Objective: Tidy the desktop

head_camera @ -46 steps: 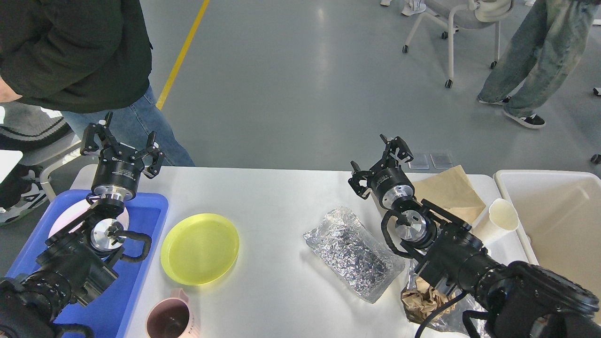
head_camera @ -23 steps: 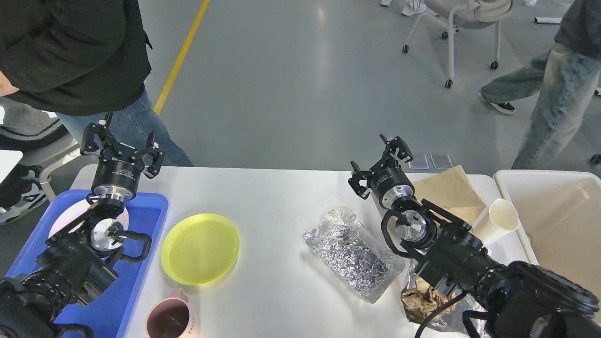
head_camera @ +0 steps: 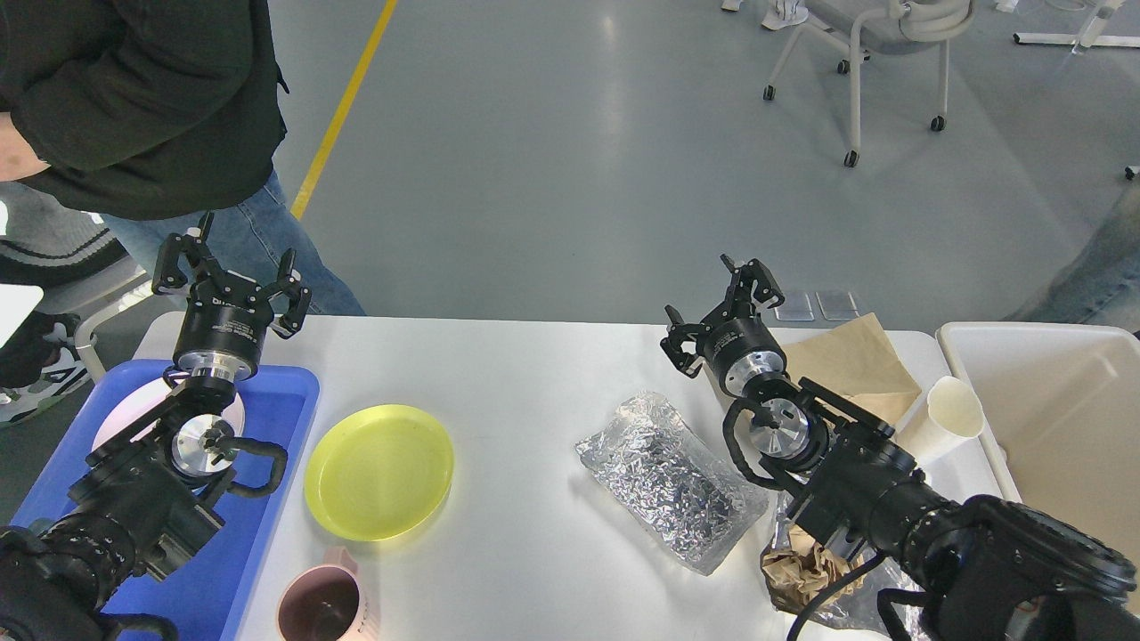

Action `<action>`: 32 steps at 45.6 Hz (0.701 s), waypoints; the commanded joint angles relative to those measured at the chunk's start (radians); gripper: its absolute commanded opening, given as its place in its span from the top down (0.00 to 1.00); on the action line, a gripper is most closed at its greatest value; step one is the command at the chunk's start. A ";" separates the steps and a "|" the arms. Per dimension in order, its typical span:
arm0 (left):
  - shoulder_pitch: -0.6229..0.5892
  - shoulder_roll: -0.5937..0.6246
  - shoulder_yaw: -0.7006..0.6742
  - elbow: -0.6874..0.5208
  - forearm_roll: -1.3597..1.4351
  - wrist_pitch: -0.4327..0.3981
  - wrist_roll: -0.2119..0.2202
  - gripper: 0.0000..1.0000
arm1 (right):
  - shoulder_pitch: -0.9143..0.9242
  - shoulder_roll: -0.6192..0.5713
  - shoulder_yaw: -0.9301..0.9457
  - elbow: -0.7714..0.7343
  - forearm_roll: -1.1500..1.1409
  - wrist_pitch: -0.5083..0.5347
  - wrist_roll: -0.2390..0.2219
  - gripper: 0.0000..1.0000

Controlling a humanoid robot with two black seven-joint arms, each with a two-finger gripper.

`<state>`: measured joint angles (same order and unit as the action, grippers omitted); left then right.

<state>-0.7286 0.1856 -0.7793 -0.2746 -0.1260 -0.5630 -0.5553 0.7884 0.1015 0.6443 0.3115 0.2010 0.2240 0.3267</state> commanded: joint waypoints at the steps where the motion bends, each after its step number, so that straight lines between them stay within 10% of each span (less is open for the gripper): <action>1: 0.000 0.000 0.000 0.000 0.000 0.000 0.000 0.03 | -0.001 0.000 0.000 0.000 0.000 0.000 0.000 0.00; 32: 0.000 -0.002 0.002 0.000 0.002 0.000 0.000 0.03 | -0.001 0.000 0.000 0.001 0.000 0.000 0.000 0.00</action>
<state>-0.7286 0.1842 -0.7786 -0.2746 -0.1249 -0.5630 -0.5553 0.7874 0.1022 0.6443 0.3130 0.2009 0.2240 0.3267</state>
